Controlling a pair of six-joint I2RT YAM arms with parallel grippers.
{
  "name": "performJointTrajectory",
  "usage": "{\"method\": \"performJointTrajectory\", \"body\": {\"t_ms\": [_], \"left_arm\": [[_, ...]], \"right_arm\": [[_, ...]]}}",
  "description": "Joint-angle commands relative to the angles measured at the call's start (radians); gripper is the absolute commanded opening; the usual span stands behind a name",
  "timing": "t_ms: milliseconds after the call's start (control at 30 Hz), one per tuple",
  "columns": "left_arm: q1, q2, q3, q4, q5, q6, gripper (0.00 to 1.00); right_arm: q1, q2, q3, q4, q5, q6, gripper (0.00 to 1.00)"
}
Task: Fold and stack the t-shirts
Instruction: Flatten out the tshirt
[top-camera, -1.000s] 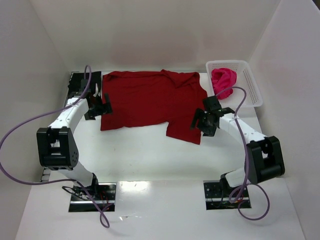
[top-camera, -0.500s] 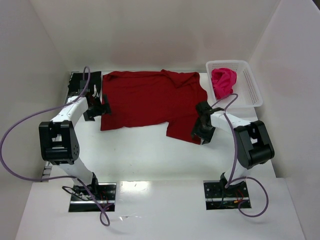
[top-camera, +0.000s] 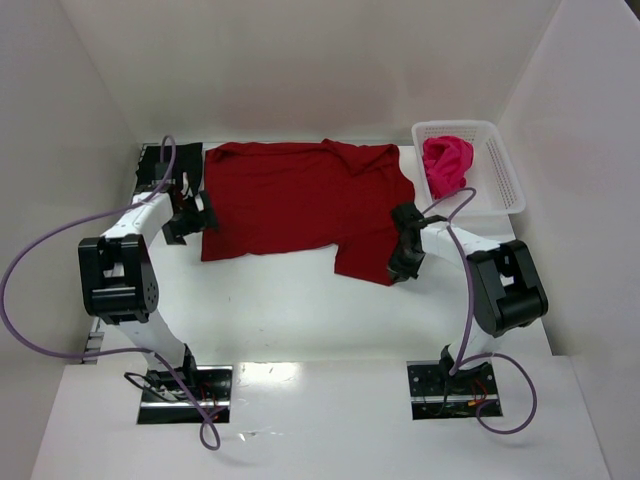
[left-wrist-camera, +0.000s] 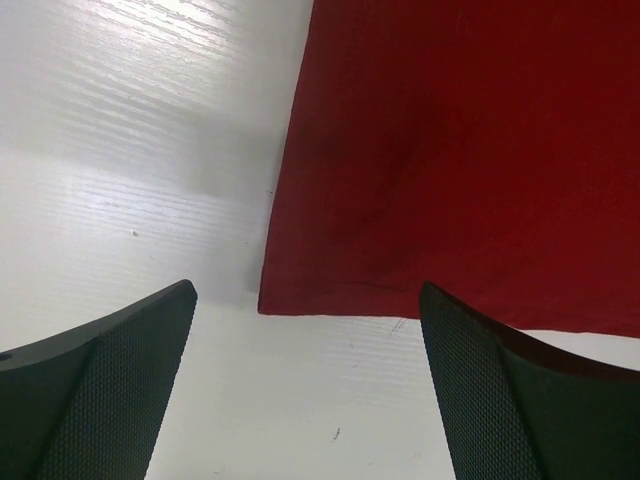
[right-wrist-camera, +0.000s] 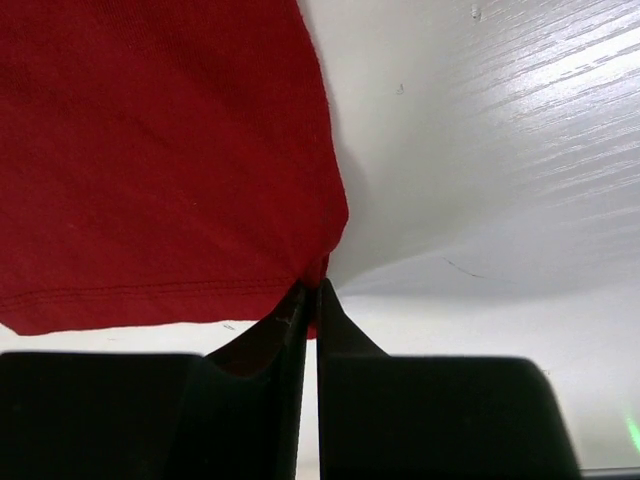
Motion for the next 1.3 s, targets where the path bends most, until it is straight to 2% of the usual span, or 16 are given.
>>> {"method": "performJointTrajectory", "body": {"t_ms": [0, 233, 367, 500, 700, 900, 1033, 1100, 1133, 1200, 1233, 1267], "left_arm": [[0.028, -0.025, 0.0, -0.003, 0.048, -0.024, 1.0], [0.028, -0.025, -0.058, -0.003, 0.099, -0.034, 1.0], [0.028, -0.005, -0.088, 0.018, 0.194, -0.014, 0.96], [0.028, 0.029, -0.106, 0.028, 0.185, -0.014, 0.96], [0.028, 0.058, -0.106, 0.037, 0.187, -0.003, 0.84], [0.028, 0.067, -0.106, 0.037, 0.138, -0.003, 0.82], [0.028, 0.086, -0.106, 0.037, 0.138, -0.003, 0.68], [0.028, 0.086, -0.106, 0.037, 0.138, -0.003, 0.57], [0.028, 0.086, -0.106, 0.037, 0.138, -0.003, 0.45], [0.028, 0.086, -0.106, 0.046, 0.138, -0.003, 0.31], [0.028, 0.086, -0.106, 0.046, 0.138, -0.003, 0.15], [0.028, 0.086, -0.106, 0.046, 0.138, -0.003, 0.09]], "right_arm": [[0.009, -0.05, -0.002, 0.027, 0.026, 0.013, 0.03], [0.009, -0.166, -0.011, -0.012, 0.035, 0.004, 0.01], [0.009, -0.178, -0.023, -0.012, 0.003, -0.005, 0.01], [0.009, -0.178, -0.023, -0.012, 0.003, -0.005, 0.01], [0.009, -0.178, -0.014, -0.012, 0.003, -0.005, 0.01], [0.009, -0.178, 0.004, -0.012, 0.012, -0.015, 0.01], [0.009, -0.178, 0.013, -0.012, 0.012, -0.024, 0.01], [0.009, -0.178, 0.013, -0.012, 0.012, -0.024, 0.01], [0.009, -0.178, 0.013, -0.012, 0.012, -0.024, 0.01], [0.009, -0.178, 0.013, -0.012, 0.012, -0.024, 0.01], [0.009, -0.178, 0.013, -0.012, 0.012, -0.024, 0.01], [0.009, -0.178, 0.013, -0.012, 0.012, -0.024, 0.01]]}}
